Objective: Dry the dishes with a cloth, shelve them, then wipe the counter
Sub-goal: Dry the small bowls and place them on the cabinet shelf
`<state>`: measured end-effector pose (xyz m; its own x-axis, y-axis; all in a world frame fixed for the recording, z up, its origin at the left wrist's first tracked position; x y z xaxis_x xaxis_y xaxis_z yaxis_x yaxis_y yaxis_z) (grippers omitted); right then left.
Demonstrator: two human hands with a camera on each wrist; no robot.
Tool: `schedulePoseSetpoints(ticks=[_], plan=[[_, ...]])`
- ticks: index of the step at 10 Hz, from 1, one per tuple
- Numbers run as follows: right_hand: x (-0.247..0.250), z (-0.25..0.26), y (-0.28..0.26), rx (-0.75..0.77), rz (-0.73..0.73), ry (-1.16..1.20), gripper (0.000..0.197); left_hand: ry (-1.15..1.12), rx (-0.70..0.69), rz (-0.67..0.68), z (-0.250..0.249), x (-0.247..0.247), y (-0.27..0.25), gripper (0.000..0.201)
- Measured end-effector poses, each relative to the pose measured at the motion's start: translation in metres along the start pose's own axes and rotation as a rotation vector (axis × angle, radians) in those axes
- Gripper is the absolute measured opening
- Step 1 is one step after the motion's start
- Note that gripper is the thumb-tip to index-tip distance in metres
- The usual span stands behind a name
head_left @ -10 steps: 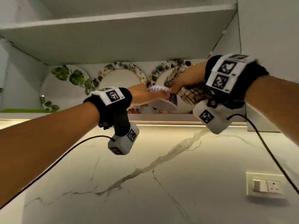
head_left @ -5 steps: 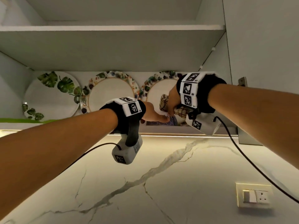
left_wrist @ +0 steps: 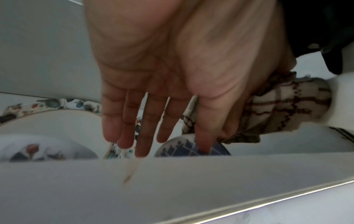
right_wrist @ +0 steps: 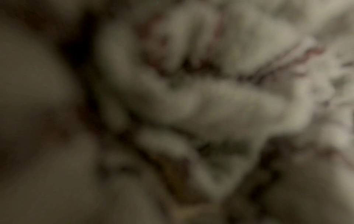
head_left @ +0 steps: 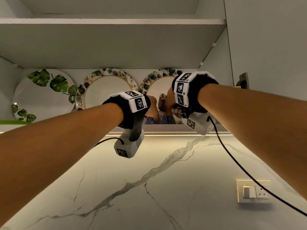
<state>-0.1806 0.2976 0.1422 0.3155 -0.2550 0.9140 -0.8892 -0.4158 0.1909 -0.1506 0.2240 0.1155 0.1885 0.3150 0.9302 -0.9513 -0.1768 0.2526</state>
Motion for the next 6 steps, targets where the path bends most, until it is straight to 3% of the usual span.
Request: schedulePoseSetpoints(ticks=[1, 2, 3, 4, 5, 6], plan=[[-0.018, 0.004, -0.037, 0.028, -0.101, 0.086, 0.039, -0.152, -0.055, -0.103, 0.011, -0.008, -0.007, 0.030], [-0.030, -0.008, -0.072, -0.005, -0.222, 0.159, 0.038, -0.243, -0.162, -0.296, 0.011, -0.019, -0.031, 0.025], [-0.080, -0.010, -0.130, 0.031, -0.311, 0.241, 0.041, -0.322, -0.276, -0.386, -0.007, -0.056, -0.074, 0.033], [-0.147, -0.010, -0.177, -0.002, -0.275, 0.336, 0.050, -0.441, -0.438, -0.320, -0.036, -0.112, -0.097, 0.037], [-0.226, -0.004, -0.201, -0.071, -0.061, 0.456, 0.055, -0.441, -0.585, -0.089, -0.083, -0.181, -0.103, 0.040], [-0.322, -0.013, -0.214, -0.232, 0.154, 0.542, 0.055, -0.429, -0.730, 0.199, -0.142, -0.250, -0.100, 0.041]])
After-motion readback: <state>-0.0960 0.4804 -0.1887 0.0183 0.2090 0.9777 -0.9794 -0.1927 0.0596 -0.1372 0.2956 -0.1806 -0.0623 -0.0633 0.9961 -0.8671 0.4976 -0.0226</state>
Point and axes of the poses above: each hand's wrist, its own y-axis towards the middle knuckle, its own x-axis out of the back of the hand, z = x × y, the point moved 2 cm from there along y, towards the middle knuckle, and after that the axes turned 9 degrees about z, right-handed, at the moved point
